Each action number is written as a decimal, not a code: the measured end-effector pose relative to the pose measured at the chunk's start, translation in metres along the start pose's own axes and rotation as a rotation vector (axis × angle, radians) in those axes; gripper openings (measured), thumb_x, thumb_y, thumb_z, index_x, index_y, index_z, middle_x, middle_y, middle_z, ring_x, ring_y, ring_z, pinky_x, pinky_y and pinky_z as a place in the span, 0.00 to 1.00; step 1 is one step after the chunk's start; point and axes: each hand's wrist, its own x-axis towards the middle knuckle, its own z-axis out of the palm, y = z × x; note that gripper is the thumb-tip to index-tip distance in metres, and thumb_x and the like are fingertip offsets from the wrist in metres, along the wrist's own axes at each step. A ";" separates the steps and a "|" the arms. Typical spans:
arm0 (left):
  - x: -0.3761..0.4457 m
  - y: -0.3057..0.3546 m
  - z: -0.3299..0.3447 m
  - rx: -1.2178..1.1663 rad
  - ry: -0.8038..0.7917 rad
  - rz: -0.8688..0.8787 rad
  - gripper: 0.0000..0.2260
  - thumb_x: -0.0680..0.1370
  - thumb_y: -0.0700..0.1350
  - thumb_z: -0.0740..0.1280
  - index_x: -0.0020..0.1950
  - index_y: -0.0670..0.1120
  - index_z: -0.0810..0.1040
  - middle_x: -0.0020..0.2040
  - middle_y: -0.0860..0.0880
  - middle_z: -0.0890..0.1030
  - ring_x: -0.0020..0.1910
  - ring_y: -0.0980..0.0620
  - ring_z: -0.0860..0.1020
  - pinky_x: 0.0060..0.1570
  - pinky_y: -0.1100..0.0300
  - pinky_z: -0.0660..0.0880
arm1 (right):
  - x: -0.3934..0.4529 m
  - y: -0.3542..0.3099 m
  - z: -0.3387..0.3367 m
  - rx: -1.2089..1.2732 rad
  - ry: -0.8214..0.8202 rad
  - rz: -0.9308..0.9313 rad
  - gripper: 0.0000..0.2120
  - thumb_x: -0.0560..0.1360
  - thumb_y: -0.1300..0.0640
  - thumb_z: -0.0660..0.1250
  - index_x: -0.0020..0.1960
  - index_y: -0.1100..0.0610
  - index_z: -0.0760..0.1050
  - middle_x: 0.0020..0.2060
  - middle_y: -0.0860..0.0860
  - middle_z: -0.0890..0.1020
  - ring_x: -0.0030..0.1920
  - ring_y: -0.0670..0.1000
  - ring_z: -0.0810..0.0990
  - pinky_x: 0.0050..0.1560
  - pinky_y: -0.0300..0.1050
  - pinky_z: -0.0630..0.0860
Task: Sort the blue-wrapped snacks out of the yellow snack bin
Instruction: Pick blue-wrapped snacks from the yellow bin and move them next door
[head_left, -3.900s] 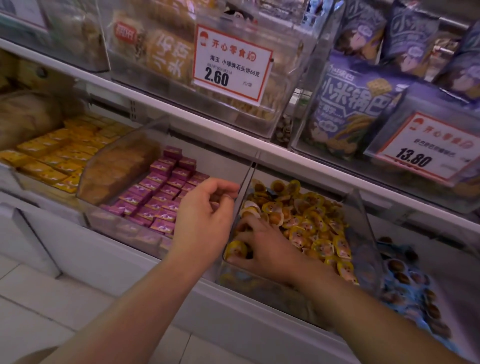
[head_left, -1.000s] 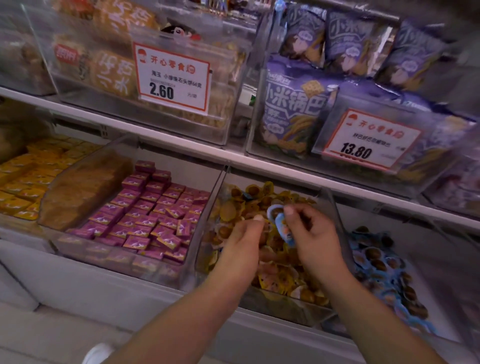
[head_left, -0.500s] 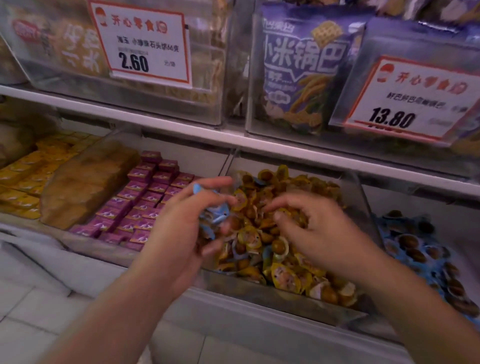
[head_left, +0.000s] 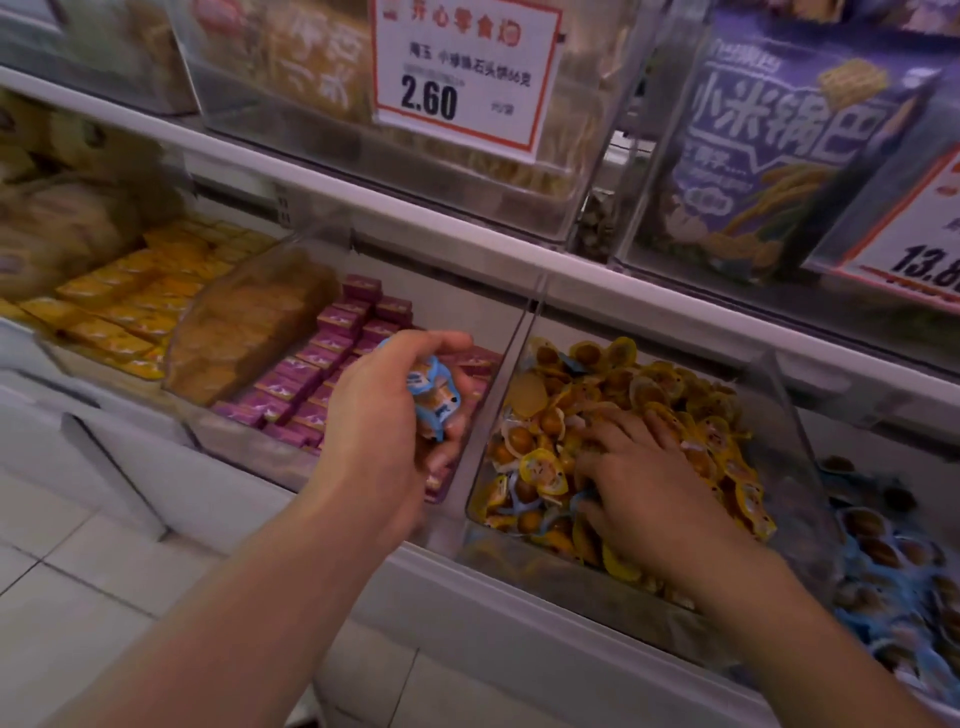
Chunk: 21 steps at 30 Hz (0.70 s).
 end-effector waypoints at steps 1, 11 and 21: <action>0.000 0.002 -0.003 -0.007 0.007 0.005 0.09 0.77 0.44 0.63 0.44 0.45 0.82 0.32 0.47 0.76 0.23 0.52 0.68 0.18 0.65 0.59 | 0.001 0.001 -0.004 0.038 0.066 -0.022 0.06 0.74 0.47 0.69 0.51 0.45 0.79 0.70 0.46 0.71 0.75 0.52 0.59 0.76 0.60 0.51; -0.002 0.001 -0.001 0.032 -0.015 0.050 0.08 0.76 0.44 0.64 0.44 0.45 0.82 0.31 0.47 0.77 0.24 0.51 0.68 0.20 0.64 0.60 | -0.006 -0.009 0.002 0.121 -0.001 -0.148 0.16 0.79 0.54 0.61 0.64 0.42 0.72 0.53 0.44 0.76 0.56 0.49 0.73 0.51 0.46 0.75; -0.009 -0.006 0.010 0.114 -0.056 0.154 0.10 0.78 0.41 0.64 0.38 0.46 0.82 0.31 0.45 0.77 0.23 0.52 0.69 0.20 0.64 0.61 | 0.002 -0.009 0.011 -0.025 0.022 -0.289 0.09 0.75 0.49 0.68 0.54 0.44 0.82 0.45 0.45 0.74 0.52 0.49 0.69 0.41 0.44 0.65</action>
